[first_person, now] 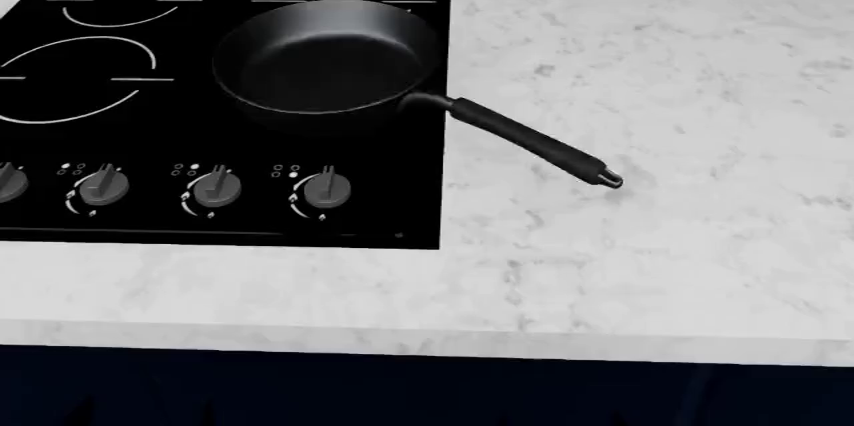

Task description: Pick the tomato from the plate and place it in the pan.

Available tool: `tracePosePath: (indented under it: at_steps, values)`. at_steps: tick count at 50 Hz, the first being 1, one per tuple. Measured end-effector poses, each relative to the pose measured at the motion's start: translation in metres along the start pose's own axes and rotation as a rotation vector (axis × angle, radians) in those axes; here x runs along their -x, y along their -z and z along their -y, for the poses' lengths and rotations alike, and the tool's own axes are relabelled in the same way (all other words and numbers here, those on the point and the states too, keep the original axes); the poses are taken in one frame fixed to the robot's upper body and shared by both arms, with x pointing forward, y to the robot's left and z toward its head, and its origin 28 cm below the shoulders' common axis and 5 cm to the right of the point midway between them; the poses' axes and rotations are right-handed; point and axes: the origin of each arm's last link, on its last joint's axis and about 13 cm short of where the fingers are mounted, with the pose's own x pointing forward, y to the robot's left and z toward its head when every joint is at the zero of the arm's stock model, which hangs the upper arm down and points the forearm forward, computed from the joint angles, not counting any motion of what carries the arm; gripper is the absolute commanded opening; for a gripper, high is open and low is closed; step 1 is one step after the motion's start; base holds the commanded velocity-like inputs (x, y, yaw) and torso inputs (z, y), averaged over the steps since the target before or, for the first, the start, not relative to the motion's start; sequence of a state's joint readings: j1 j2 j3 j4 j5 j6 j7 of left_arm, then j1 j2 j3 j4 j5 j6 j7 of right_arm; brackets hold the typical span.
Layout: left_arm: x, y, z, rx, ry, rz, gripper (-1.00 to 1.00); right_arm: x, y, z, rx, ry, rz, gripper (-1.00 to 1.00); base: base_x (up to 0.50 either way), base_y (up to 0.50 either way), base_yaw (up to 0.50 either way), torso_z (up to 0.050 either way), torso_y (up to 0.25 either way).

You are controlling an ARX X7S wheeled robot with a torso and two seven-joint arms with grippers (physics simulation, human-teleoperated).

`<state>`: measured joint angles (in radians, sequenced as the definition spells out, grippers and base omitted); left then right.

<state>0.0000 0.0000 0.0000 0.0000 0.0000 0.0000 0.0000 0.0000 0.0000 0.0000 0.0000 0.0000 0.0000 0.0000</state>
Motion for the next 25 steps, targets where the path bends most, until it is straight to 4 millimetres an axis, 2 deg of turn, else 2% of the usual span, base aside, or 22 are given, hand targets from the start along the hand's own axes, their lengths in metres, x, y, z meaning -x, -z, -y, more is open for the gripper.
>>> tracePosePath:
  at_steps: [12, 25]
  values:
    - [-0.0004, -0.0009, 0.0013, 0.003, 0.008, 0.002, 1.00, -0.0017, -0.0004, -0.0006, 0.007, 0.008, -0.003, 1.00, 0.00, 0.00, 0.00, 0.000, 0.000]
    - [0.0010, -0.0028, 0.0025, 0.012, 0.029, 0.009, 1.00, -0.0017, 0.0027, -0.0004, 0.019, 0.017, -0.019, 1.00, 0.00, 0.00, 0.00, 0.050, 0.000]
